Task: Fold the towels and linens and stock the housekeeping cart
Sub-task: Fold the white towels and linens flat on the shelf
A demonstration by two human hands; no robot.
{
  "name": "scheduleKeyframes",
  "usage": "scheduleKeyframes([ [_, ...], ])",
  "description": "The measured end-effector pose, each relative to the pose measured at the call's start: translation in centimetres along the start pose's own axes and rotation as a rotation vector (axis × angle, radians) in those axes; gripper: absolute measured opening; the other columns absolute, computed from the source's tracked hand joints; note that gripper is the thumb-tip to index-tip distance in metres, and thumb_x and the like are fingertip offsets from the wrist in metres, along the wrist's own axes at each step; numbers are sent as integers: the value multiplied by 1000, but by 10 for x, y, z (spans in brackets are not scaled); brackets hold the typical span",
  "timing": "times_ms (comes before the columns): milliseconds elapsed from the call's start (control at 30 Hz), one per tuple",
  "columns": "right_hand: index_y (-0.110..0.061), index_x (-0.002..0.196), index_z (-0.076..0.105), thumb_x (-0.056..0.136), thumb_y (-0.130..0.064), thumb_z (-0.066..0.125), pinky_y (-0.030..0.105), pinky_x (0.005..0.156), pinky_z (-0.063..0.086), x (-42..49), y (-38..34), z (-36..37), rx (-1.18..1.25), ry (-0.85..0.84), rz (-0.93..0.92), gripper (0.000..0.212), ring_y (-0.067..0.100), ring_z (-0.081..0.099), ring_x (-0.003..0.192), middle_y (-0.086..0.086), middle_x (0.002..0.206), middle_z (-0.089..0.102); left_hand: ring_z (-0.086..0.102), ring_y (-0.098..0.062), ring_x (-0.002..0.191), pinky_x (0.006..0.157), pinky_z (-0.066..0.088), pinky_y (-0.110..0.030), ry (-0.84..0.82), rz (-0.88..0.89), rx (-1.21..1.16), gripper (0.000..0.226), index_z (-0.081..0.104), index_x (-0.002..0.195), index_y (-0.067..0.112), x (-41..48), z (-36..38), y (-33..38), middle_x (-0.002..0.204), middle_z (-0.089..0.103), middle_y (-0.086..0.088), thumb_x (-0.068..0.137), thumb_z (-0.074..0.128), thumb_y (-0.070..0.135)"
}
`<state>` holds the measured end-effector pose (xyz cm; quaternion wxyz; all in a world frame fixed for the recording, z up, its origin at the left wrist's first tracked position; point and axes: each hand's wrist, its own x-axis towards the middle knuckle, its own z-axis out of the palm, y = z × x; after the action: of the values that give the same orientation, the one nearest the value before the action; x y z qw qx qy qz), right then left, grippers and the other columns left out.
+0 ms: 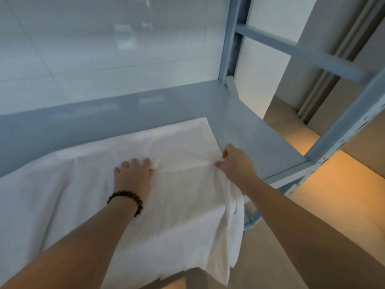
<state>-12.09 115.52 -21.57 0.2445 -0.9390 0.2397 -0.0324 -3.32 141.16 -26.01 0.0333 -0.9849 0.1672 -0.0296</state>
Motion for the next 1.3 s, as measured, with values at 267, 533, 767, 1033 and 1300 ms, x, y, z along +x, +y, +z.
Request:
scheduleKeyframes([
  [267, -26, 78, 46, 83, -54, 63, 30, 66, 44, -102, 31, 24, 12, 135, 74, 34, 13, 51, 71, -11, 77, 46, -10, -34, 147, 116, -5, -58, -139, -136, -134, 86, -5, 154, 22, -17, 19, 21, 161, -8, -12, 86, 8, 74],
  [533, -18, 97, 61, 91, -25, 63, 29, 86, 45, -135, 33, 55, 458, 272, 229, 10, 14, 54, 91, -13, 93, 47, -9, -35, 147, 116, -4, -58, -131, -119, -130, 88, -7, 154, 21, -42, 16, 25, 161, -8, -13, 85, 5, 74],
  [767, -16, 90, 54, 97, -21, 52, 18, 62, 37, -142, 47, 51, 574, 263, 300, 9, 9, 54, 74, -7, 81, 57, -9, -34, 147, 116, -4, -58, -132, -114, -118, 88, -7, 154, 21, -56, 15, 24, 161, -8, -13, 85, 5, 74],
  [1033, -11, 103, 58, 89, -32, 66, 18, 57, 38, -121, 63, 40, 685, 164, 427, 26, 9, 58, 76, 3, 92, 64, -9, -33, 148, 116, -4, -58, -114, -113, -117, 87, -5, 154, 22, -58, 16, 22, 161, -7, -13, 86, 7, 74],
  [1300, -13, 85, 65, 88, -35, 67, 22, 58, 34, -108, 75, 23, 733, -113, 353, 22, 9, 47, 59, -2, 71, 55, -9, -33, 148, 116, -4, -57, -113, -114, -125, 87, -3, 154, 22, -59, 14, 23, 161, -6, -12, 86, 9, 74],
])
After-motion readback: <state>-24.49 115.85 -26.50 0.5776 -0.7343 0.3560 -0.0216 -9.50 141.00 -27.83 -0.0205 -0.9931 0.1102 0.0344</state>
